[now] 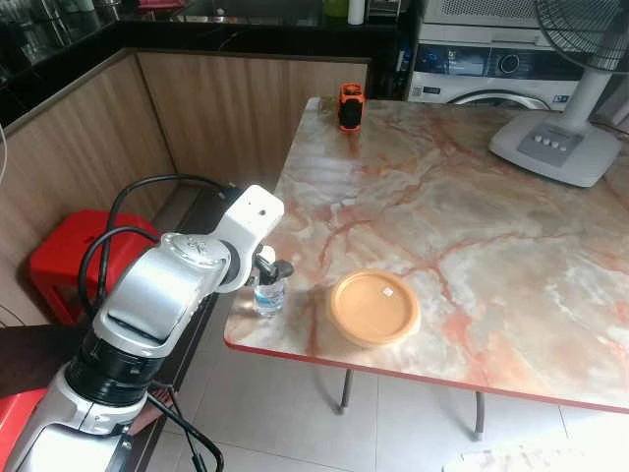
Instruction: Restocking fridge
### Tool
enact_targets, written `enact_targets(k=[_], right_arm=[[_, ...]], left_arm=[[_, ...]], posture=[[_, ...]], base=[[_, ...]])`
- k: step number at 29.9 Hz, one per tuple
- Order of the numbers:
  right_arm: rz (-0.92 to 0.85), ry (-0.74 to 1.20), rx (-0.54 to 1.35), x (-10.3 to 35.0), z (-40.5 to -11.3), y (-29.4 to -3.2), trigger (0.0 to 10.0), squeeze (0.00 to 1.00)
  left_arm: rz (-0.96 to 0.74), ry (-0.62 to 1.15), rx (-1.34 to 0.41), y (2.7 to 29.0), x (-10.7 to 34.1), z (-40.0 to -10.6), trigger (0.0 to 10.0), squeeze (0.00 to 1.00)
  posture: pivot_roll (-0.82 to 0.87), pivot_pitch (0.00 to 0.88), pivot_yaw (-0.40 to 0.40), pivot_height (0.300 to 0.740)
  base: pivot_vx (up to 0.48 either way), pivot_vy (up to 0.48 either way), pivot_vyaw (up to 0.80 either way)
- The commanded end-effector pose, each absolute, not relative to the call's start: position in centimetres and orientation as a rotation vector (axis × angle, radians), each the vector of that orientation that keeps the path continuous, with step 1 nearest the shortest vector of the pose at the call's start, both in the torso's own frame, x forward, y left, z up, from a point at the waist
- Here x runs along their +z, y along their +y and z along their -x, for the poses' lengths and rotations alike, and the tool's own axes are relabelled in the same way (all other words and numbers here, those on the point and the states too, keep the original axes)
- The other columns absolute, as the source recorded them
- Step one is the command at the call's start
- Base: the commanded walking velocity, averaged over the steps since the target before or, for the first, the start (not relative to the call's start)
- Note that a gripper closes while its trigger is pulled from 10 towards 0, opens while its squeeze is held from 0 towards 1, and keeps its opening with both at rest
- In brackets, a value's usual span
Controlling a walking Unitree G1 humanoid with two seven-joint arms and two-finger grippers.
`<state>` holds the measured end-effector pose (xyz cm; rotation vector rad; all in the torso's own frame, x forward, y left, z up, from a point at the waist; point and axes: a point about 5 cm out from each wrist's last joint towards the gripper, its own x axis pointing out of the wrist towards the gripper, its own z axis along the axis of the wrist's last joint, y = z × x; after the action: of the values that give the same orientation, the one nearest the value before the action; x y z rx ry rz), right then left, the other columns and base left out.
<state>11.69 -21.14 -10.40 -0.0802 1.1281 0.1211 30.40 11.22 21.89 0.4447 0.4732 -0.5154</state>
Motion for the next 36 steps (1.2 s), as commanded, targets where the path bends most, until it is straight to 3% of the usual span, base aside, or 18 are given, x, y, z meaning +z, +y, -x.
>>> enact_targets(k=[1, 4, 5, 36], right_arm=[[0.088, 1.139, 0.13, -10.4, -11.5, -21.2, 10.0, 0.0], [0.087, 1.139, 0.13, -10.4, -11.5, -21.2, 10.0, 0.0], [0.089, 1.14, 0.132, -10.4, -11.5, -21.2, 10.0, 0.0], [0.1, 1.148, 0.164, -10.4, -11.5, -21.2, 10.0, 0.0]], left_arm=[[-0.447, 0.466, -0.509, 11.2, 21.9, -30.4, 2.9, 0.0], [-0.445, 0.466, -0.509, 11.2, 21.9, -30.4, 3.8, 0.0], [-0.442, 0.467, -0.511, 11.2, 21.9, -30.4, 10.0, 0.0], [-0.438, 0.507, -0.546, 10.5, 20.8, -30.0, 10.0, 0.0]], posture=[[0.07, 0.0, -0.006, 0.74], [0.07, 0.0, -0.006, 0.74], [0.07, 0.0, -0.006, 0.74], [0.07, 0.0, -0.007, 0.74]], base=[[0.0, 0.0, 0.0], [0.0, 0.0, 0.0], [0.0, 0.0, 0.0], [0.0, 0.0, 0.0]])
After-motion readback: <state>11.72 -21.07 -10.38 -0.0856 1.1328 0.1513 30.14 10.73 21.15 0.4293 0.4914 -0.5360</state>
